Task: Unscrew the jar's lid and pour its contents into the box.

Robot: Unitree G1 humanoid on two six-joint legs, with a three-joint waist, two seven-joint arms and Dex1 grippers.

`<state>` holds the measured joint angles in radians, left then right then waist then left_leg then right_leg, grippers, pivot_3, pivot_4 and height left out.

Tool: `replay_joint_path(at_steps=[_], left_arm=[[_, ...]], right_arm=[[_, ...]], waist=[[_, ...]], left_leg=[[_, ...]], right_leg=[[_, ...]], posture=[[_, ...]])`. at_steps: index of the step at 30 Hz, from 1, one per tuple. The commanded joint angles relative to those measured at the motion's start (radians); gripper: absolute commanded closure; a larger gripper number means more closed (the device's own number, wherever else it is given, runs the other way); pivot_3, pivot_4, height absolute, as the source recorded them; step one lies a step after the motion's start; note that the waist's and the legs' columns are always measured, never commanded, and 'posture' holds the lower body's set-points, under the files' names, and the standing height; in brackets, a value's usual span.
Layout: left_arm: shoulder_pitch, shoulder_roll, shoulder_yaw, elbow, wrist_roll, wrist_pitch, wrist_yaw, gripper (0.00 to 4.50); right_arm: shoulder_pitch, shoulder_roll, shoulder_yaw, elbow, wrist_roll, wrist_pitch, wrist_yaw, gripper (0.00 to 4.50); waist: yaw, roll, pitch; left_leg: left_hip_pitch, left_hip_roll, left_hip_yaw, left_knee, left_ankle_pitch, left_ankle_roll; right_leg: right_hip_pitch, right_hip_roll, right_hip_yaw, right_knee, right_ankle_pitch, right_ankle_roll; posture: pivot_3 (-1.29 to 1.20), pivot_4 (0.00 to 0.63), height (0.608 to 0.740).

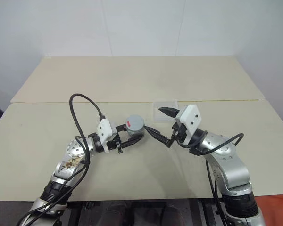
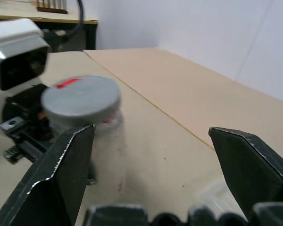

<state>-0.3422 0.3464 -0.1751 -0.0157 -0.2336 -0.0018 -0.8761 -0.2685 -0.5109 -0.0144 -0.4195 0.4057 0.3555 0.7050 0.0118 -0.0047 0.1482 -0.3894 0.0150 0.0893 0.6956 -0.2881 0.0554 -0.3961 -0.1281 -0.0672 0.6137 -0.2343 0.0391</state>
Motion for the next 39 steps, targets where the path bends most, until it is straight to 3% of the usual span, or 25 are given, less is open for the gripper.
replay_joint_path(at_steps=[1, 8, 15, 24, 39], left_arm=[[-0.006, -0.004, 0.003, -0.008, -0.002, -0.024, -0.002, 2.48], [-0.003, -0.003, 0.001, -0.008, 0.0, -0.024, -0.001, 2.48], [-0.002, -0.007, -0.003, -0.01, -0.001, -0.025, -0.001, 2.48], [-0.004, -0.012, -0.003, -0.009, 0.0, -0.025, 0.001, 2.48], [-0.001, -0.018, -0.006, -0.008, 0.006, -0.032, 0.007, 2.48]], right_arm=[[-0.002, -0.007, -0.031, -0.017, -0.004, -0.036, -0.007, 0.03], [0.031, -0.031, -0.056, -0.037, 0.008, -0.026, 0.003, 0.03], [0.072, -0.061, -0.039, -0.167, 0.147, 0.075, 0.044, 0.03], [-0.002, 0.01, 0.048, -0.179, 0.124, 0.101, -0.031, 0.03], [-0.079, 0.077, 0.133, -0.081, 0.038, 0.056, -0.033, 0.03]], waist=[[0.0, 0.0, 0.0], [0.001, 0.0, 0.0], [-0.003, 0.0, 0.0], [0.001, 0.0, 0.0], [0.0, 0.0, 0.0]], left_leg=[[0.0, 0.0, 0.0, 0.0, 0.0, 0.0], [0.0, 0.0, 0.0, 0.0, 0.0, 0.0], [0.0, 0.0, 0.0, 0.0, 0.0, 0.0], [0.001, 0.0, 0.0, 0.0, 0.0, 0.0], [0.0, 0.0, 0.0, 0.0, 0.0, 0.0]], right_leg=[[0.0, 0.0, 0.0, 0.0, 0.0, 0.0], [0.0, 0.0, 0.0, 0.0, 0.0, 0.0], [0.0, 0.0, 0.0, 0.0, 0.0, 0.0], [0.001, 0.0, 0.001, 0.0, 0.0, 0.0], [0.0, 0.0, 0.0, 0.0, 0.0, 0.0]], posture=[[0.0, 0.15, 0.74], [0.0, 0.15, 0.74], [0.0, 0.15, 0.74], [0.0, 0.15, 0.74], [0.0, 0.15, 0.74]])
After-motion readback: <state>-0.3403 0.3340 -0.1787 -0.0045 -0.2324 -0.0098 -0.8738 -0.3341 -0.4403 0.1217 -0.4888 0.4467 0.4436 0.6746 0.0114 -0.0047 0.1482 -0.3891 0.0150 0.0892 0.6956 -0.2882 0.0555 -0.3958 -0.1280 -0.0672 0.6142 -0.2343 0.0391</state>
